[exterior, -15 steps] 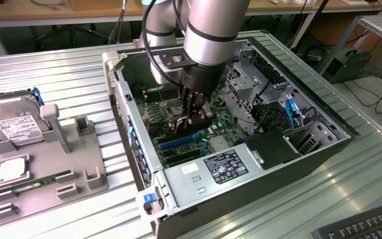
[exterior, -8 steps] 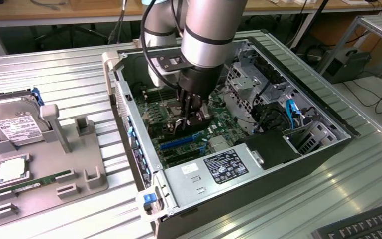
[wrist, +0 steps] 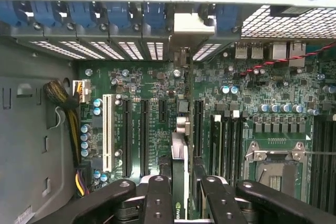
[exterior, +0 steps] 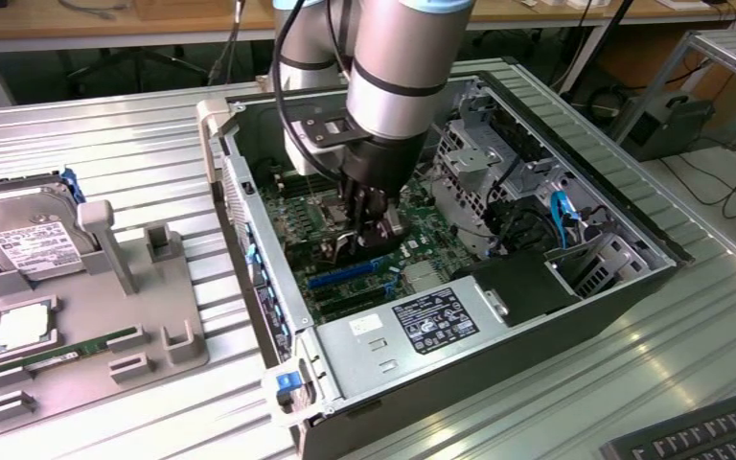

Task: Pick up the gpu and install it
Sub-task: 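Insert the gpu into the slot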

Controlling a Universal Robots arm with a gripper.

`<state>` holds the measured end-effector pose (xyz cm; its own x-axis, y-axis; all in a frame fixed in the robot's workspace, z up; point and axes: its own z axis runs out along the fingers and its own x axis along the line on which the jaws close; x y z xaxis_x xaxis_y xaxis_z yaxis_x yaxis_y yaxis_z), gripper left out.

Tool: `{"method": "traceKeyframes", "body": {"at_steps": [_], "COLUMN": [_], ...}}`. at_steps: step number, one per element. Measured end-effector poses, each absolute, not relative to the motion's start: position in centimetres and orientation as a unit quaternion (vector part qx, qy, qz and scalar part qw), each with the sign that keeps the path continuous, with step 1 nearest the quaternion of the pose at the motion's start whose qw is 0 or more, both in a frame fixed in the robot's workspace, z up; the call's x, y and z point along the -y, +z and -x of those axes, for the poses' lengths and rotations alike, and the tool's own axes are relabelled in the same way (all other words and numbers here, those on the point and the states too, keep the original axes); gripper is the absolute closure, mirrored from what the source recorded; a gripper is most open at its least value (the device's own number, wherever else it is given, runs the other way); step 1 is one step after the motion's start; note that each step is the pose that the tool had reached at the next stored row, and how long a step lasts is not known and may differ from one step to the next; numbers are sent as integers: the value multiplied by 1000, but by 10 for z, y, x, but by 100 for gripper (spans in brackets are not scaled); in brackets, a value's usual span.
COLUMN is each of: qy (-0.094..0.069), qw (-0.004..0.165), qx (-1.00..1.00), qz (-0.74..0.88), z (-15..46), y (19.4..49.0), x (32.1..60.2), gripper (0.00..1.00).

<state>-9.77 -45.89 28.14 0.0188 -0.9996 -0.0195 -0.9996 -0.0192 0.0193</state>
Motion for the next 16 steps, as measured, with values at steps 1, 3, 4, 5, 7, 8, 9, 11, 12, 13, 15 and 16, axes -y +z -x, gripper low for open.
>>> {"method": "traceKeyframes", "body": {"at_steps": [1, 3, 4, 5, 7, 8, 9, 11, 12, 13, 15, 16], "qy": [-13, -12, -11, -11, -10, -9, -9, -9, -9, -9, -9, -9], "qw": [0, -2, -2, -3, -4, -4, -4, -4, -4, -4, -4, -4], "qx": [699, 698, 698, 698, 698, 698, 698, 698, 698, 698, 698, 698], "qz": [-715, -716, -716, -716, -716, -716, -716, -716, -716, -716, -716, -716], "z": [98, 100, 101, 102, 103, 104, 104, 104, 104, 104, 104, 104], "y": [281, 280, 279, 279, 278, 277, 277, 276, 275, 274, 271, 270], "x": [459, 459, 459, 459, 459, 459, 459, 459, 459, 459, 459, 459], "gripper": [74, 74, 74, 74, 74, 74, 74, 74, 74, 74, 74, 74]}}
